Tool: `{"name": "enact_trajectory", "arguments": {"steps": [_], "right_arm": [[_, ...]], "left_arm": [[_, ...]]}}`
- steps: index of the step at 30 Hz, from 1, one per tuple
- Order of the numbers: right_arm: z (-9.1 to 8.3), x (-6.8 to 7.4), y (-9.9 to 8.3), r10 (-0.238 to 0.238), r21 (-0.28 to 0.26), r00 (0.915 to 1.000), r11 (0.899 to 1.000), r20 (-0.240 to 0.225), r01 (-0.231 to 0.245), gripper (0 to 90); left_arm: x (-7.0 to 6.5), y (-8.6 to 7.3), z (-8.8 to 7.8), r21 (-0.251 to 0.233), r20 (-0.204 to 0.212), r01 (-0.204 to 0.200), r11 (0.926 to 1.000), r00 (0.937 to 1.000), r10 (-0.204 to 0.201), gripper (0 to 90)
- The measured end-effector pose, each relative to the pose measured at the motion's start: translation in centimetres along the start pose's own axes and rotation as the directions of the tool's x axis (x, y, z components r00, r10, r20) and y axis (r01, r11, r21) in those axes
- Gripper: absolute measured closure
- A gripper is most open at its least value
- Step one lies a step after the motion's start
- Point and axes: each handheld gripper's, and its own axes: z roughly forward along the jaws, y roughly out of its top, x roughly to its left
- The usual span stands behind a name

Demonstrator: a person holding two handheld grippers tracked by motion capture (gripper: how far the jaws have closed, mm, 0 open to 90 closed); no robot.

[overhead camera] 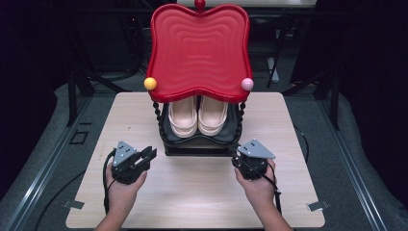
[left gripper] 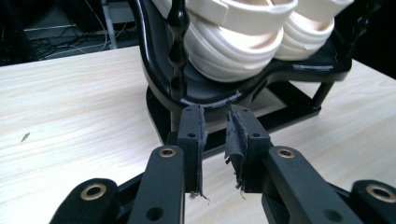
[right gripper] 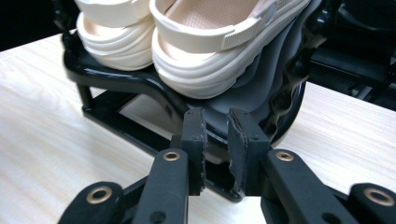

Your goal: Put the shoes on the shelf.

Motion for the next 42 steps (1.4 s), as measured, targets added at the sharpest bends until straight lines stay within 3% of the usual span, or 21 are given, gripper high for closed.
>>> {"name": "enact_trajectory", "arguments": {"steps": [4,7,16,26,42], "right_arm": [[-1.0,-0.1,-0.7,-0.013,0.003,0.9999,1.000,0.003,0.013,75.2],[-2.0,-0.4,-1.3,0.010,-0.006,0.9999,1.000,0.002,-0.010,74.1],[-2.8,-0.6,-2.6,0.007,0.008,0.9999,1.000,0.010,-0.007,71.9],[-3.4,-0.5,-4.4,0.021,0.069,0.9994,0.997,-0.026,-0.019,68.9],[-5.0,0.1,-6.6,0.012,0.150,0.9985,0.989,-0.053,-0.004,63.9]], "left_arm": [[0.0,-0.6,-0.8,0.008,-0.003,-0.017,0.9998,0.9998,0.017,73.2],[-0.2,-1.2,-1.4,-0.002,0.000,-0.023,0.9997,0.9997,0.023,72.2],[-0.5,-2.3,-1.8,0.002,0.007,-0.022,0.9998,0.9997,0.022,70.1],[-0.8,-3.7,-2.0,0.040,0.028,-0.023,0.9989,0.9994,0.022,66.0],[-1.4,-5.9,-3.4,0.085,0.054,-0.059,0.9946,0.9970,0.055,59.5]]}}
